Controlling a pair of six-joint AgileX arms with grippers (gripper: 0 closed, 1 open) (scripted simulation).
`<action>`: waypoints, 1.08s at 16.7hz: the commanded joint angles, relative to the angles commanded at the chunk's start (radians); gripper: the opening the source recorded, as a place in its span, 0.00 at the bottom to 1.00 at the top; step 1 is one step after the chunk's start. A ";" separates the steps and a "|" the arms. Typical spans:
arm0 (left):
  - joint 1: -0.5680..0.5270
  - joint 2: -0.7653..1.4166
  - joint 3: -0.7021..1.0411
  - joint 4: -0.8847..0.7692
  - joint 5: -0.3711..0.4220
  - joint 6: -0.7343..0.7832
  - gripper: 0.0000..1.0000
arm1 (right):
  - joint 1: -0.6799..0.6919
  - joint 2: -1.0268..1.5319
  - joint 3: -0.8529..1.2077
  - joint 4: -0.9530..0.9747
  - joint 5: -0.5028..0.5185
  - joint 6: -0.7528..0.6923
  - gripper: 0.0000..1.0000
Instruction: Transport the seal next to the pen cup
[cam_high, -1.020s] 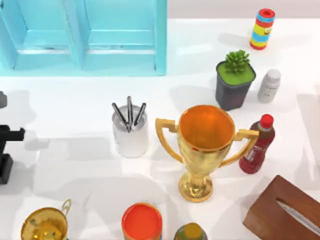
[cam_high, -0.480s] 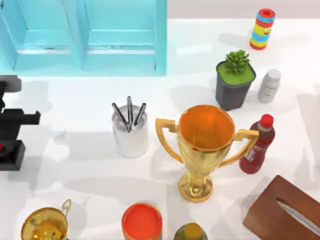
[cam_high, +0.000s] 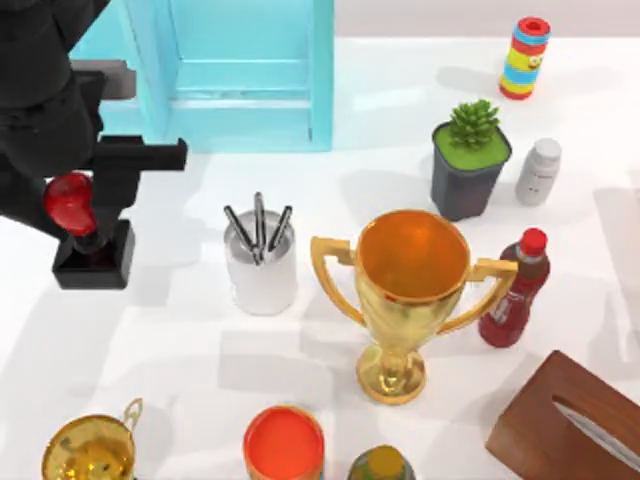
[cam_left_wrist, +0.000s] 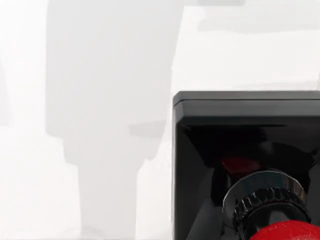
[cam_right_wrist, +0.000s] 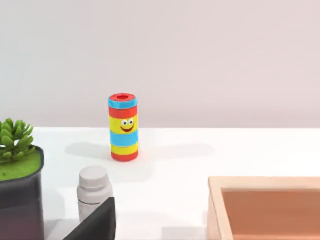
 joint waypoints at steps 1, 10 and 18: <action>-0.016 -0.005 0.016 -0.016 0.000 -0.016 0.00 | 0.000 0.000 0.000 0.000 0.000 0.000 1.00; -0.031 0.116 0.130 -0.010 0.000 -0.023 0.00 | 0.000 0.000 0.000 0.000 0.000 0.000 1.00; -0.041 0.309 0.300 0.015 0.002 -0.038 0.00 | 0.000 0.000 0.000 0.000 0.000 0.000 1.00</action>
